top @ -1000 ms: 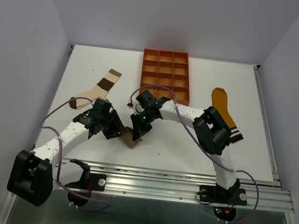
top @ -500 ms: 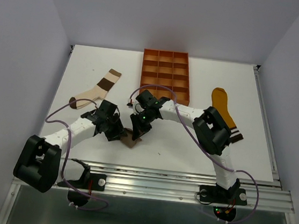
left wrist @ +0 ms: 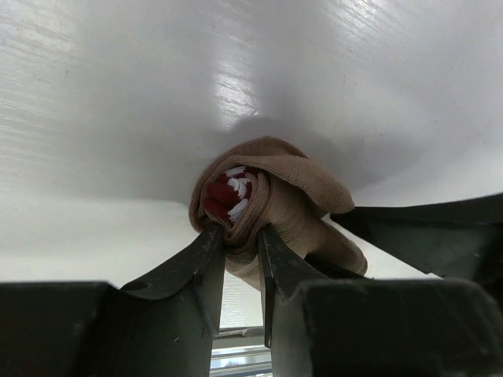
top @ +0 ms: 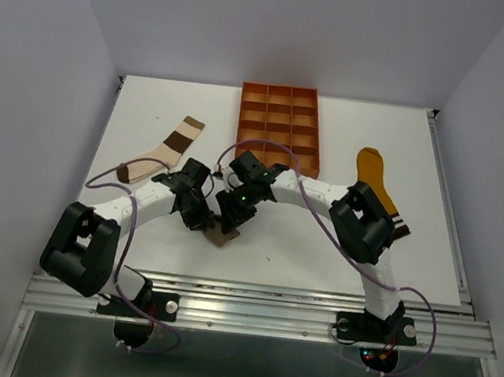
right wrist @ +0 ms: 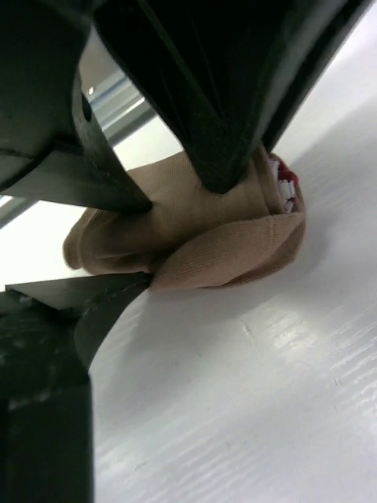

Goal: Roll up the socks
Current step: Roll the sock at the center of the board.

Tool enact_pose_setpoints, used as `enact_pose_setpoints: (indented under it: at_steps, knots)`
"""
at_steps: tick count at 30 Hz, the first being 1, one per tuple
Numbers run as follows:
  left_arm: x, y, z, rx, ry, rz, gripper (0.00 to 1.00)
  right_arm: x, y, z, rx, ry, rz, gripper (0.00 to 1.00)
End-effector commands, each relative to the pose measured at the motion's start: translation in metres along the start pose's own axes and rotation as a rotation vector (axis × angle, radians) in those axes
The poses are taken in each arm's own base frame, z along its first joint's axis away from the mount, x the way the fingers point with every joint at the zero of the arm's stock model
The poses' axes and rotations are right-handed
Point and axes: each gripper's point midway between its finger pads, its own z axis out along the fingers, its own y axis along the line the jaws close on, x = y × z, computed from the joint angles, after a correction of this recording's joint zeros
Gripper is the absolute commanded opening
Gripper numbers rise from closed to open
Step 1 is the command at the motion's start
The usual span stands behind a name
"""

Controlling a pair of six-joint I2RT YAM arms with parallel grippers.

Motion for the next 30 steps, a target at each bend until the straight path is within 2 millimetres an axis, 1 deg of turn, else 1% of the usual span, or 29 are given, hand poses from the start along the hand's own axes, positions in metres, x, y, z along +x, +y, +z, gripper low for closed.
enact_pose_setpoints:
  at_steps: [1, 3, 4, 5, 6, 7, 8, 9, 10, 11, 12, 13, 14, 15, 17, 19, 20, 21, 22, 23, 24, 25, 26, 28, 30]
  knots:
    - [0.007, 0.045, 0.016, -0.225, 0.014, 0.03, 0.26, -0.031, 0.005, -0.024, 0.086, -0.156, -0.173, 0.44]
    - [0.009, 0.048, 0.016, -0.247, 0.03, 0.037, 0.26, -0.035, 0.009, -0.032, 0.091, -0.193, -0.195, 0.46]
    - [0.01, 0.049, 0.018, -0.257, 0.044, 0.04, 0.26, -0.039, 0.013, -0.042, 0.092, -0.233, -0.218, 0.46]
    - [0.012, 0.05, 0.018, -0.261, 0.053, 0.039, 0.26, -0.039, 0.018, -0.045, 0.094, -0.254, -0.238, 0.46]
    - [0.013, 0.048, 0.019, -0.254, 0.063, 0.041, 0.26, -0.04, 0.024, -0.052, 0.1, -0.298, -0.275, 0.46]
    - [0.015, 0.048, 0.02, -0.252, 0.07, 0.043, 0.26, -0.04, 0.025, -0.057, 0.102, -0.32, -0.294, 0.47]
    - [0.015, 0.047, 0.02, -0.249, 0.074, 0.044, 0.26, -0.038, 0.034, -0.059, 0.095, -0.34, -0.331, 0.47]
    - [0.015, 0.047, 0.021, -0.25, 0.076, 0.047, 0.26, -0.042, 0.045, -0.06, 0.093, -0.385, -0.387, 0.48]
    - [0.019, 0.043, 0.021, -0.23, 0.1, 0.045, 0.25, -0.039, 0.051, -0.061, 0.089, -0.402, -0.406, 0.49]
    - [0.02, 0.04, 0.021, -0.219, 0.112, 0.046, 0.25, -0.031, 0.054, -0.065, 0.096, -0.416, -0.454, 0.5]
    - [0.021, 0.039, 0.021, -0.215, 0.119, 0.048, 0.25, -0.029, 0.059, -0.066, 0.097, -0.429, -0.48, 0.5]
    - [0.022, 0.039, 0.021, -0.214, 0.125, 0.052, 0.25, -0.026, 0.066, -0.065, 0.104, -0.451, -0.526, 0.5]
    - [0.022, 0.038, 0.021, -0.215, 0.126, 0.054, 0.25, -0.025, 0.067, -0.065, 0.119, -0.462, -0.545, 0.5]
    - [0.021, 0.038, 0.021, -0.217, 0.129, 0.058, 0.25, -0.025, 0.075, -0.064, 0.119, -0.486, -0.579, 0.51]
    - [0.023, 0.037, 0.021, -0.213, 0.142, 0.064, 0.25, -0.022, 0.079, -0.063, 0.132, -0.495, -0.607, 0.52]
    - [0.024, 0.037, 0.022, -0.214, 0.155, 0.07, 0.25, -0.023, 0.073, -0.061, 0.176, -0.497, -0.629, 0.52]
    - [0.025, 0.036, 0.022, -0.213, 0.164, 0.07, 0.25, -0.02, 0.081, -0.057, 0.179, -0.492, -0.646, 0.52]
    - [0.026, 0.036, 0.022, -0.212, 0.172, 0.071, 0.25, -0.021, 0.081, -0.055, 0.197, -0.494, -0.649, 0.52]
    - [0.028, 0.035, 0.022, -0.209, 0.186, 0.075, 0.25, -0.022, 0.086, -0.05, 0.201, -0.491, -0.674, 0.52]
    - [0.029, 0.034, 0.022, -0.207, 0.193, 0.078, 0.25, -0.024, 0.084, -0.05, 0.22, -0.491, -0.675, 0.52]
    - [0.03, 0.034, 0.022, -0.207, 0.2, 0.08, 0.25, -0.022, 0.086, -0.045, 0.227, -0.483, -0.694, 0.53]
    - [0.03, 0.033, 0.022, -0.204, 0.204, 0.081, 0.25, -0.024, 0.075, -0.044, 0.284, -0.48, -0.7, 0.53]
    - [0.03, 0.034, 0.022, -0.208, 0.204, 0.08, 0.25, -0.022, 0.075, -0.041, 0.308, -0.474, -0.712, 0.53]
    - [0.029, 0.034, 0.021, -0.211, 0.205, 0.08, 0.25, -0.023, 0.066, -0.037, 0.349, -0.458, -0.711, 0.53]
    - [0.03, 0.033, 0.02, -0.207, 0.212, 0.082, 0.25, -0.017, 0.07, -0.031, 0.352, -0.438, -0.731, 0.53]
